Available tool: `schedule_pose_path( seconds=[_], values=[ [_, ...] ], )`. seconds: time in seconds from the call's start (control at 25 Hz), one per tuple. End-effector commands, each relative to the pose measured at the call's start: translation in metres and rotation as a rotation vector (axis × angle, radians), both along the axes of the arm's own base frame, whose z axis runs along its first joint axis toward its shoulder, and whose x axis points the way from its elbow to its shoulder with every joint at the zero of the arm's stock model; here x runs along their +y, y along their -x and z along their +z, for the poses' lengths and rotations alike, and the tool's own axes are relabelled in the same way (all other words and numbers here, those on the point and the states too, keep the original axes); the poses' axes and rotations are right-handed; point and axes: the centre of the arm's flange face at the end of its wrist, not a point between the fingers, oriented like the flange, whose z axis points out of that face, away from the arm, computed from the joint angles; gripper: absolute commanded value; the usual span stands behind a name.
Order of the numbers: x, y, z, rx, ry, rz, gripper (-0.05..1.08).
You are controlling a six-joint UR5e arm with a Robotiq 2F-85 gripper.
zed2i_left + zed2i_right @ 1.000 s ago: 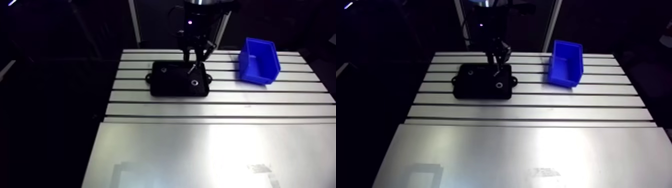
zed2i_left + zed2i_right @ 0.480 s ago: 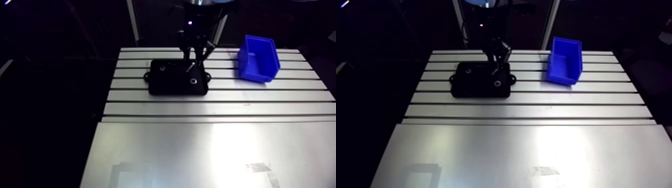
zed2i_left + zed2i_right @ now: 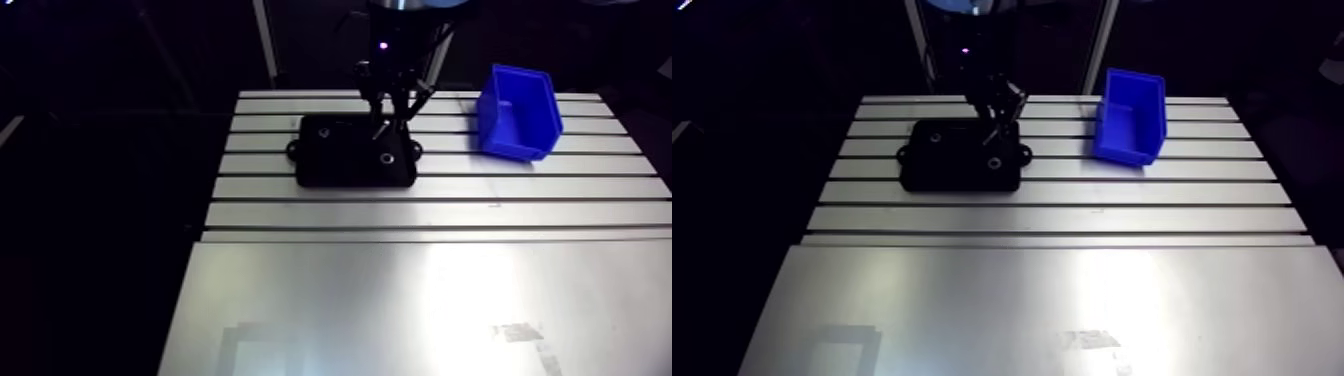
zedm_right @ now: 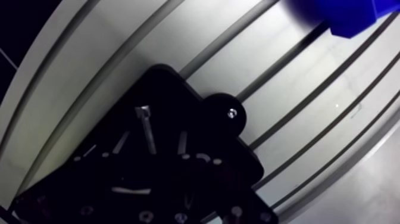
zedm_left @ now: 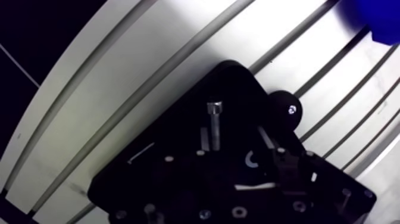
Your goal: Pick up the M10 bolt from the tray and put it into the blue bin.
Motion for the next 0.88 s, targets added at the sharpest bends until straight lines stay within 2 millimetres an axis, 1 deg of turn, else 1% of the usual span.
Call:
schedule_pose_path(
  seconds=[0.04, 0.52, 0.88],
  values=[
    [0.0, 0.0024, 0.0, 0.033, 0.002, 0.037, 0.52],
    [-0.0016, 0.0032, -0.0022, 0.041, 0.008, 0.041, 0.55],
    [-0.0027, 0.0015, -0.004, 0.036, 0.01, 0.043, 0.55]
  ],
)
